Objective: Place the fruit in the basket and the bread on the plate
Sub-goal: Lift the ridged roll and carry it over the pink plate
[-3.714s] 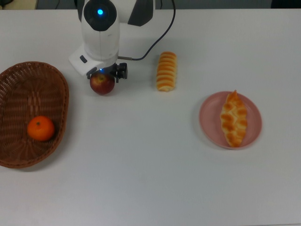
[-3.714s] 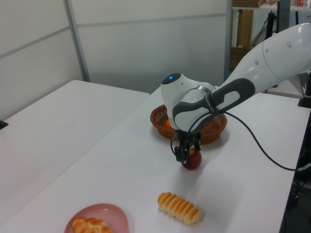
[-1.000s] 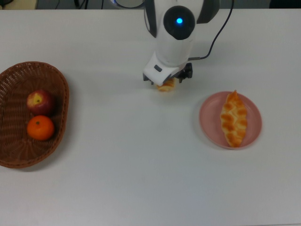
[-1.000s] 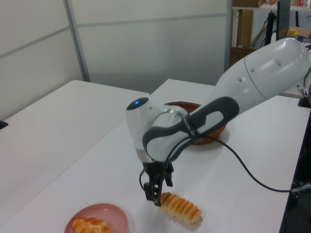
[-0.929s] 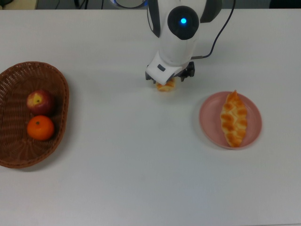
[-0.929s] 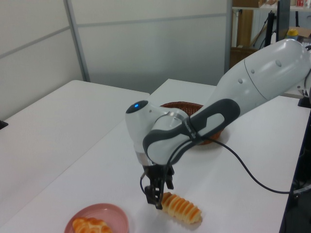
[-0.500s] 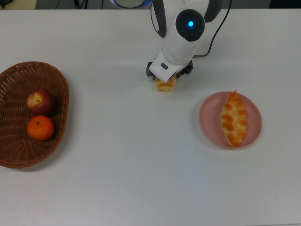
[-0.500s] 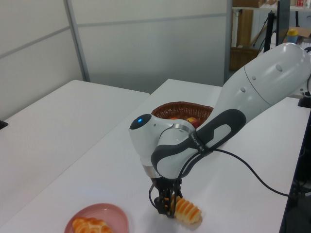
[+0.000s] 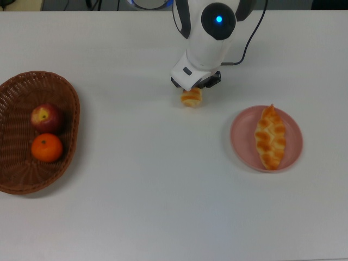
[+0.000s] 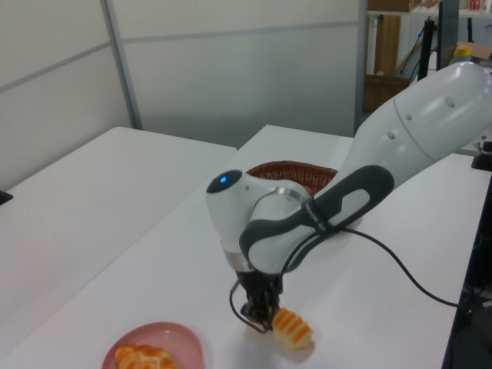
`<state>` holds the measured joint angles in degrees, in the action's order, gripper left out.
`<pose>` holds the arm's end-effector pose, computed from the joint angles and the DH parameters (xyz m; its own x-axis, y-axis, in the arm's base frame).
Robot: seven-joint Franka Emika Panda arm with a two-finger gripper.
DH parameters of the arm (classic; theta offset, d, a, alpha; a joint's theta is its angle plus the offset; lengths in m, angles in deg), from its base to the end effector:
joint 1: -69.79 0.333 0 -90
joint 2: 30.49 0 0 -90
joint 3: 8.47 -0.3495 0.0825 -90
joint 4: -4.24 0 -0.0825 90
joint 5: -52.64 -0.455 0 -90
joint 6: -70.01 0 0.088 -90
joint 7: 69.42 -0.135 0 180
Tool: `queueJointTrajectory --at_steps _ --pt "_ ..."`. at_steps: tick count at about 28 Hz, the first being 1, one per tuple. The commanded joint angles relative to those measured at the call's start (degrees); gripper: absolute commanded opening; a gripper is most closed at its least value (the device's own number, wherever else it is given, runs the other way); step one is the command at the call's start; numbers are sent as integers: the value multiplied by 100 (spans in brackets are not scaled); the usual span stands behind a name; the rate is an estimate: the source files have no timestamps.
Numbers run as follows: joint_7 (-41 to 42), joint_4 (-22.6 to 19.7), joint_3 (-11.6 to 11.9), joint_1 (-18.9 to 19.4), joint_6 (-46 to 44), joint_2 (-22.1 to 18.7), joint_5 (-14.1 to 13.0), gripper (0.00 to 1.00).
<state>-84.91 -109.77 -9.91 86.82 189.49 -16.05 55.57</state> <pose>0.6089 0.1992 0.2856 0.9872 0.0742 -0.1415 0.0853 -0.9936 0.0743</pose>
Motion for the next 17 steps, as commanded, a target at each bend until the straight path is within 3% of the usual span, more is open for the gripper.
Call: queueJointTrajectory --at_steps 1,6,9,15,17 --pt "-479 579 91 63 40 -152 49 8" --pt "-822 1283 47 98 40 93 76 9" --pt "-1007 1487 38 160 49 208 102 9" --pt "-1482 1943 38 546 102 656 260 9" --pt "-1762 2180 38 721 110 945 435 9"
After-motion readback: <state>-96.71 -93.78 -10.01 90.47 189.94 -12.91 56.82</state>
